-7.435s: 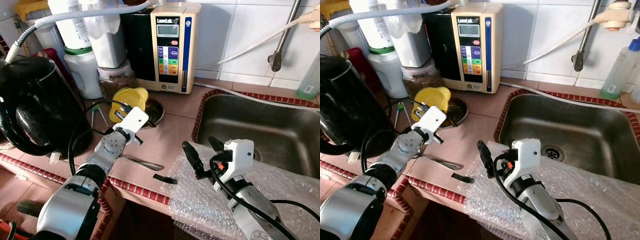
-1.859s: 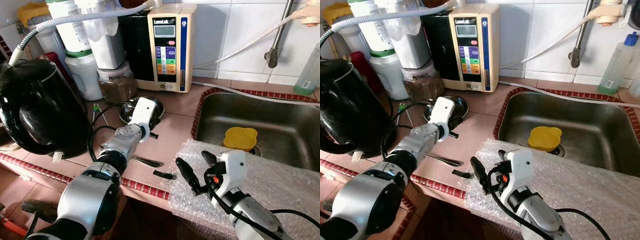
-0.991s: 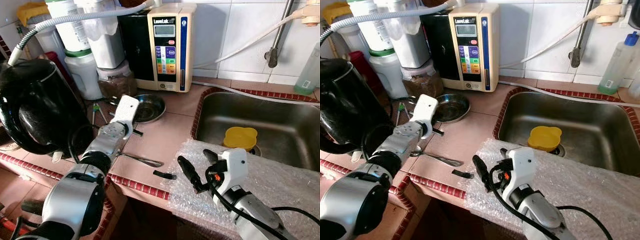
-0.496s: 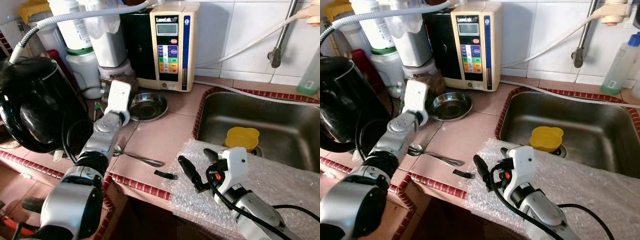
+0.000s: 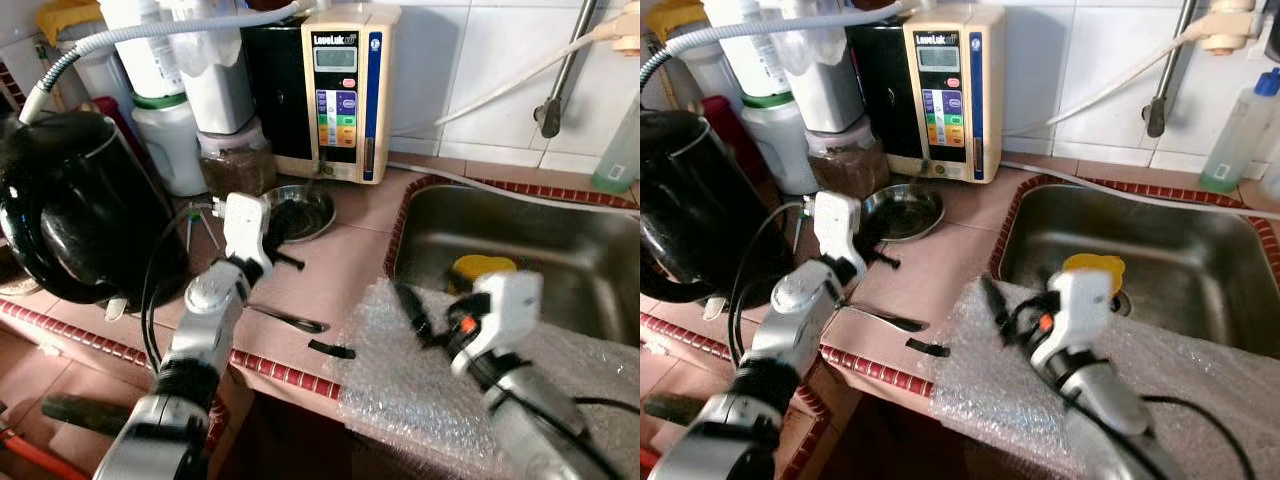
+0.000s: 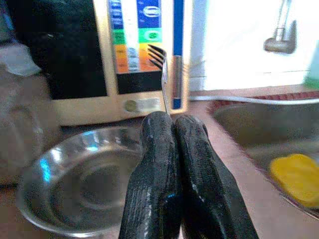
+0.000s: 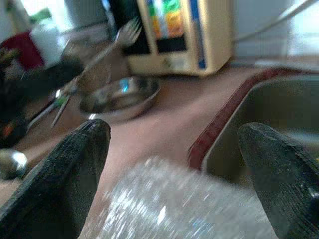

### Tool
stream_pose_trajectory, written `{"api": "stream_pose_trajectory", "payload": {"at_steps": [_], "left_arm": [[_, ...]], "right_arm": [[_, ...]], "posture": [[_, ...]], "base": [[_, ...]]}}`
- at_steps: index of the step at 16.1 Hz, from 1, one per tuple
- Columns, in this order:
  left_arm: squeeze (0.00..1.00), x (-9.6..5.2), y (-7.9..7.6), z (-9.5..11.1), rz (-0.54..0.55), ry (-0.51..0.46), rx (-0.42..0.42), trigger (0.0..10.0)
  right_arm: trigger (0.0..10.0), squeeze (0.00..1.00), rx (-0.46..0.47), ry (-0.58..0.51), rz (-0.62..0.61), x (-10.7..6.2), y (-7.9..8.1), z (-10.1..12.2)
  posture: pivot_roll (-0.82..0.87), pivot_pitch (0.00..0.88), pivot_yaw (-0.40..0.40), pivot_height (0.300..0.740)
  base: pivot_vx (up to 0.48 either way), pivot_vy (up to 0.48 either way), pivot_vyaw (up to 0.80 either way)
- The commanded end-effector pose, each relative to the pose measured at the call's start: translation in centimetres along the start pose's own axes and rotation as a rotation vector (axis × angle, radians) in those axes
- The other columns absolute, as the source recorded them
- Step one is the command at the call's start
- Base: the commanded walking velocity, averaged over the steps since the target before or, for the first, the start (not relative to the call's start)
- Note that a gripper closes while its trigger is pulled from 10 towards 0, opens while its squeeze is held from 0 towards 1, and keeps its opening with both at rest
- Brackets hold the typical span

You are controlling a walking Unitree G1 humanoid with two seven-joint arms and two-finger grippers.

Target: Kitchen organization

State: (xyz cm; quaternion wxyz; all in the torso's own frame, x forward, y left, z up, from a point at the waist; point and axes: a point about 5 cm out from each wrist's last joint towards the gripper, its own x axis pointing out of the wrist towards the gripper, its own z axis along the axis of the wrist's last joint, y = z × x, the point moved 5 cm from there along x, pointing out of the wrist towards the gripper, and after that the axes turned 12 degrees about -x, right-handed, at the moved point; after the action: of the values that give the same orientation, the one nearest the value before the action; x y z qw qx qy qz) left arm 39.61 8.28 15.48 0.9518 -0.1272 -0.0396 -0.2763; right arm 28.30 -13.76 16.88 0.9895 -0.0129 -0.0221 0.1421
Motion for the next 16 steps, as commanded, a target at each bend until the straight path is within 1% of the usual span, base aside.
{"api": "stream_pose_trajectory", "payload": {"at_steps": [1, 2, 3, 4, 5, 7, 9, 10, 11, 12, 14, 16], "left_arm": [[0.0, 0.0, -0.8, 0.7, -0.043, -0.016, -0.01, 0.0], [0.0, -0.1, -1.9, 0.6, -0.098, -0.01, -0.03, 0.0], [0.0, -0.2, -2.7, 0.5, -0.138, -0.003, -0.051, 0.0], [0.0, -0.5, -4.0, 0.2, -0.209, 0.015, -0.096, 0.0], [0.0, -0.6, -5.2, 0.0, -0.277, 0.037, -0.156, 0.0], [0.0, -0.8, -6.2, 0.3, -0.338, 0.049, -0.193, 0.0], [0.0, -1.0, -7.1, 0.3, -0.391, 0.073, -0.225, 0.0], [0.0, -1.3, -7.6, 0.3, -0.426, 0.089, -0.247, 0.0], [0.0, -1.5, -8.0, 0.3, -0.451, 0.104, -0.265, 0.0], [0.0, -1.7, -8.3, 0.4, -0.473, 0.11, -0.298, 0.0], [0.0, -1.9, -8.7, 0.4, -0.49, 0.117, -0.311, 0.0], [0.0, -1.9, -9.2, 0.7, -0.505, 0.118, -0.333, 0.0]], "right_arm": [[10.0, 0.0, 0.022, -0.029, -0.04, 0.1, -0.8, 0.5], [10.0, 0.0, 0.053, -0.063, -0.066, 0.2, -1.6, 1.2], [10.0, 0.0, 0.063, -0.079, -0.075, 0.3, -1.9, 1.5], [10.0, 0.0, 0.077, -0.111, -0.078, 0.6, -2.4, 2.2], [10.0, 0.0, 0.12, -0.159, -0.08, 1.1, -3.0, 3.1], [10.0, 0.0, 0.165, -0.187, -0.085, 1.7, -3.4, 3.7], [10.0, 0.0, 0.212, -0.21, -0.077, 2.3, -3.6, 4.1], [10.0, 0.0, 0.213, -0.214, -0.072, 2.7, -3.6, 4.2], [10.0, 0.0, 0.241, -0.227, -0.065, 3.3, -3.6, 4.5], [10.0, 0.0, 0.267, -0.241, -0.048, 3.8, -3.4, 4.8], [10.0, 0.0, 0.319, -0.261, -0.031, 4.4, -3.1, 5.2], [10.0, 0.0, 0.39, -0.281, -0.005, 5.6, -2.5, 5.7]], "posture": [[-0.04, 0.0, 0.086, 0.74], [-0.04, 0.0, 0.085, 0.74], [-0.04, 0.0, 0.085, 0.74], [-0.04, 0.0, 0.086, 0.74], [-0.04, 0.0, 0.088, 0.74], [-0.04, 0.0, 0.088, 0.74], [-0.04, 0.0, 0.087, 0.74], [-0.04, 0.0, 0.086, 0.74], [-0.04, 0.0, 0.087, 0.74], [-0.04, 0.0, 0.087, 0.74], [-0.04, 0.0, 0.088, 0.74], [-0.04, 0.0, 0.088, 0.74]], "base": [[0.0, 0.0, 0.0], [0.0, 0.0, 0.0], [0.0, 0.0, 0.0], [0.0, 0.0, 0.0], [0.0, 0.0, 0.0], [0.0, 0.0, 0.0], [0.0, 0.0, 0.0], [0.0, 0.0, 0.0], [0.0, 0.0, 0.0], [0.0, 0.0, 0.0], [0.0, 0.0, 0.0], [0.0, 0.0, 0.0]]}}
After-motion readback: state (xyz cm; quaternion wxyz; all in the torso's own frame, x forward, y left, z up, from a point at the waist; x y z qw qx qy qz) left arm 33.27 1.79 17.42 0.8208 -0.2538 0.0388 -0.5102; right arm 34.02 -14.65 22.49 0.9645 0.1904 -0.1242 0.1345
